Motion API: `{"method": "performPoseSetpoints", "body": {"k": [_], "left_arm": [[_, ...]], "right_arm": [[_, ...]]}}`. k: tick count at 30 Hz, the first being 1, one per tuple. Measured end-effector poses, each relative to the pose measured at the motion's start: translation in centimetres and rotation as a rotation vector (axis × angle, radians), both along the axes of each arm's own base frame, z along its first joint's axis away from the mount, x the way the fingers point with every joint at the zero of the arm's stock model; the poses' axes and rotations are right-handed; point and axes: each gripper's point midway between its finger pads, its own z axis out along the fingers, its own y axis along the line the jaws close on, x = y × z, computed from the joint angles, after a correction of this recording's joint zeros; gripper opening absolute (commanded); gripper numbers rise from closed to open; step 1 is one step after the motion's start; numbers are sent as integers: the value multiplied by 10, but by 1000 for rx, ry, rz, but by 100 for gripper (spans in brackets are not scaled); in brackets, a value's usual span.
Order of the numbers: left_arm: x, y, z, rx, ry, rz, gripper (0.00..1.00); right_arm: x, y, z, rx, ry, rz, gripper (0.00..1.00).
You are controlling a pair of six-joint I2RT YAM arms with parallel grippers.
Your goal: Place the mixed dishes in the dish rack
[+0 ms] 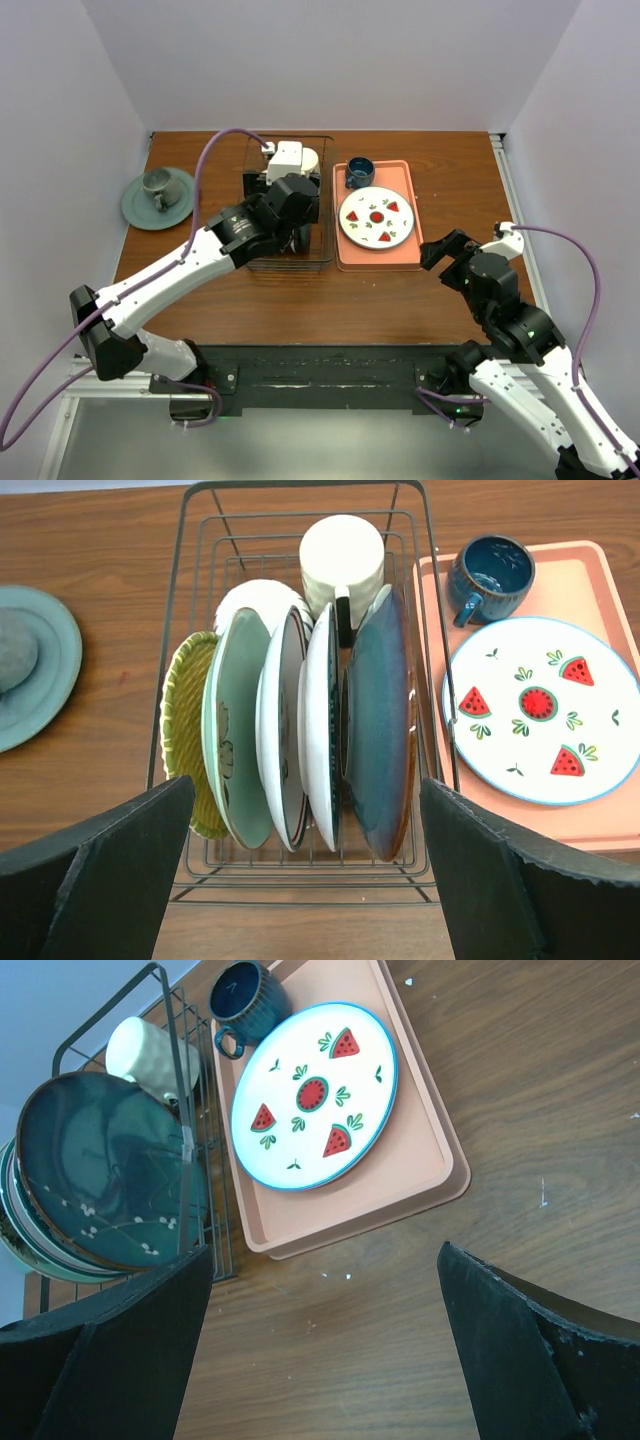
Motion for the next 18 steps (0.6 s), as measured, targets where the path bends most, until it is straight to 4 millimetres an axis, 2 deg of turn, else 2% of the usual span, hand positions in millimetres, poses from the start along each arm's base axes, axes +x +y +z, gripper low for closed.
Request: {"method": "performPoseSetpoints", "body": {"k": [4, 7, 12, 18], "left_arm": [[-3, 1, -11, 5, 10, -20, 100], [-13, 10, -23, 9, 20, -33, 100], [-36, 36, -36, -27, 3, -47, 100], [-64, 72, -36, -125, -61, -34, 100]], "right_arm": [[-1, -1, -1, -5, 5, -2, 99], [-1, -3, -3, -15, 10, -6, 99], [-1, -10, -4, -61, 15, -27, 99], [4, -16, 1, -122, 17, -48, 99]]}}
